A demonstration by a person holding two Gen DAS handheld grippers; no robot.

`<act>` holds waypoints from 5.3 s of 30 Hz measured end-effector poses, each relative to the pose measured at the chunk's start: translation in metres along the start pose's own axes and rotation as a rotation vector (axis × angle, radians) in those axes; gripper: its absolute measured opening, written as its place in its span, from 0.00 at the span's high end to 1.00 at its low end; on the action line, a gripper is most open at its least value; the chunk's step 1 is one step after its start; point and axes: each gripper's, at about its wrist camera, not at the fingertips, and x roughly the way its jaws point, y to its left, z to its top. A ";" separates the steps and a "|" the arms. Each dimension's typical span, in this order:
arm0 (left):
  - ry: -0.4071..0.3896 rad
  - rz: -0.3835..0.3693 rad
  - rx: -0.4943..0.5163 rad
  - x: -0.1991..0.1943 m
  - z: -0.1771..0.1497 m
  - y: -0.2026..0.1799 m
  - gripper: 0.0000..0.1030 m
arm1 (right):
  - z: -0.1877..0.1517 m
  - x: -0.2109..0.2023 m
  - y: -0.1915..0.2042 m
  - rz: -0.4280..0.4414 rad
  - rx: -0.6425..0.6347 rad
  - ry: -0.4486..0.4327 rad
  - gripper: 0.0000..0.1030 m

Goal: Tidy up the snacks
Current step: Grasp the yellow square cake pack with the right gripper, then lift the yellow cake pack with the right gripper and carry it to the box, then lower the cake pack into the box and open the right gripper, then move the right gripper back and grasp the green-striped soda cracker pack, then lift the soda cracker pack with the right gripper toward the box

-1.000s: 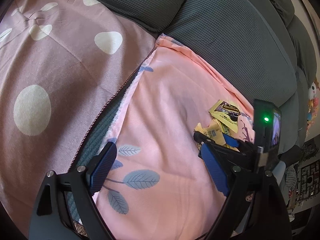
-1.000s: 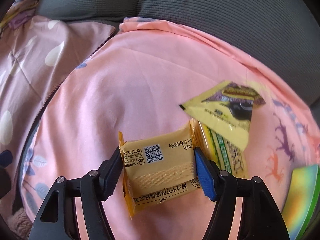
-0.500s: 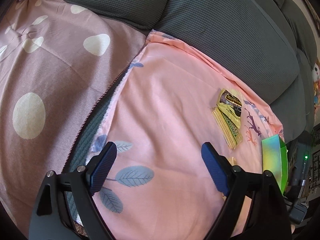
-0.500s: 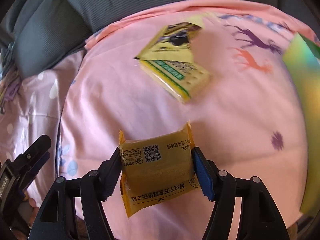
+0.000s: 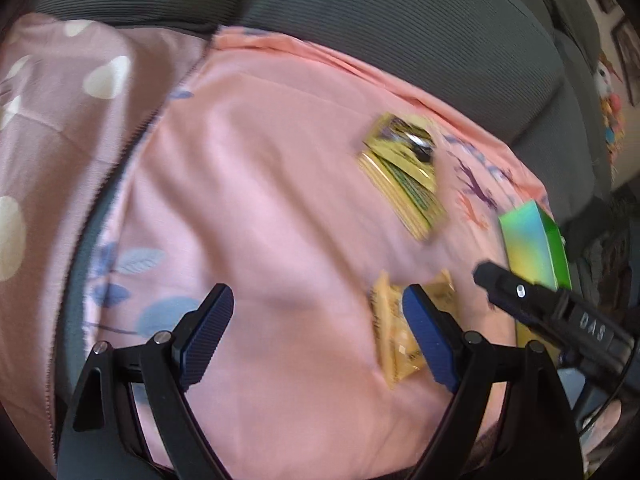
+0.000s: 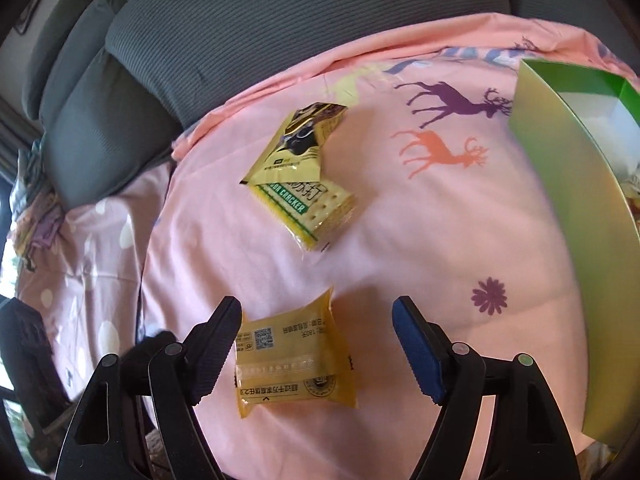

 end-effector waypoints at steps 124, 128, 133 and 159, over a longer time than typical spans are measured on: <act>-0.097 0.115 0.054 -0.007 0.002 -0.005 0.16 | 0.024 -0.012 0.007 -0.106 -0.127 -0.174 0.18; -0.089 0.093 0.038 -0.009 0.003 -0.002 0.16 | 0.036 0.028 0.036 -0.150 -0.250 -0.084 0.18; -0.075 0.099 0.030 -0.006 0.004 0.001 0.16 | 0.050 0.076 0.057 -0.201 -0.387 -0.030 0.18; -0.086 0.134 -0.010 -0.008 0.010 0.010 0.16 | -0.016 0.034 0.033 -0.044 -0.234 0.063 0.44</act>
